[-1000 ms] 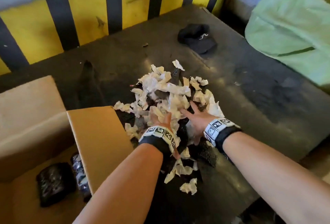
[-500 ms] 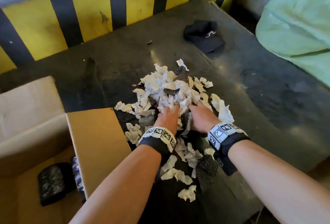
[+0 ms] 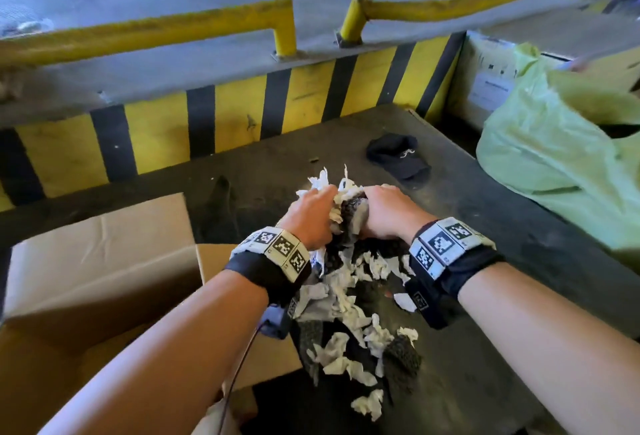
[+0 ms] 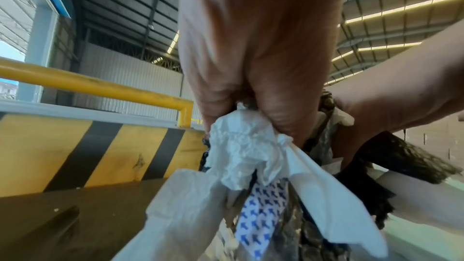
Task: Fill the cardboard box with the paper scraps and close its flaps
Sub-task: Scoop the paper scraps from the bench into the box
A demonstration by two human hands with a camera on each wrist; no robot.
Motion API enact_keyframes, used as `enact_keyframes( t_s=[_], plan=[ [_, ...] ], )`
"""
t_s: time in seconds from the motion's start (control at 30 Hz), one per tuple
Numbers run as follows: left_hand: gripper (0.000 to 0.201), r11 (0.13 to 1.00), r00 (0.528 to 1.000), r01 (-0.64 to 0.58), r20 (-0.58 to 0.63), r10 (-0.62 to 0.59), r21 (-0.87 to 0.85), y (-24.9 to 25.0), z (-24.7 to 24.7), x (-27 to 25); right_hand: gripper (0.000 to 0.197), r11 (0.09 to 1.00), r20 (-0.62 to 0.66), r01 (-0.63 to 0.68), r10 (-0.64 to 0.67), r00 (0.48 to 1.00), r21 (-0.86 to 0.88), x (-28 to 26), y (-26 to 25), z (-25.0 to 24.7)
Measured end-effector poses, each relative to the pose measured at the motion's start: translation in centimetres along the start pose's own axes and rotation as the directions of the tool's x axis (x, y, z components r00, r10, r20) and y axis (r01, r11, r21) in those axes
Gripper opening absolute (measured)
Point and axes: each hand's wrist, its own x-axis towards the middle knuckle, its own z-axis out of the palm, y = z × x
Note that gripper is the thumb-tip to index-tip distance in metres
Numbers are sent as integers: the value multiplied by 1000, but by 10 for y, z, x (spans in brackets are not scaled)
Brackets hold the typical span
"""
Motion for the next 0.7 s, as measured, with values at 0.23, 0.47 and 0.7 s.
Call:
enact_keyframes(
  t_s=[0.23,0.47,0.7],
  plan=[
    [41,997,994,73,-76,-73,3,-71,-76,-83,33,968,-14,248,-248,969,-35,-27,-121,-12],
    [65,934,928,355,-102,-357,-36,-170,-118,-209,65,903,164,430,-427,889,20,-58,-267,42],
    [71,831,822,556,139,-552,13,-266,-68,-275,70,874,436,482,-408,802,-68,-49,-345,172]
  ],
)
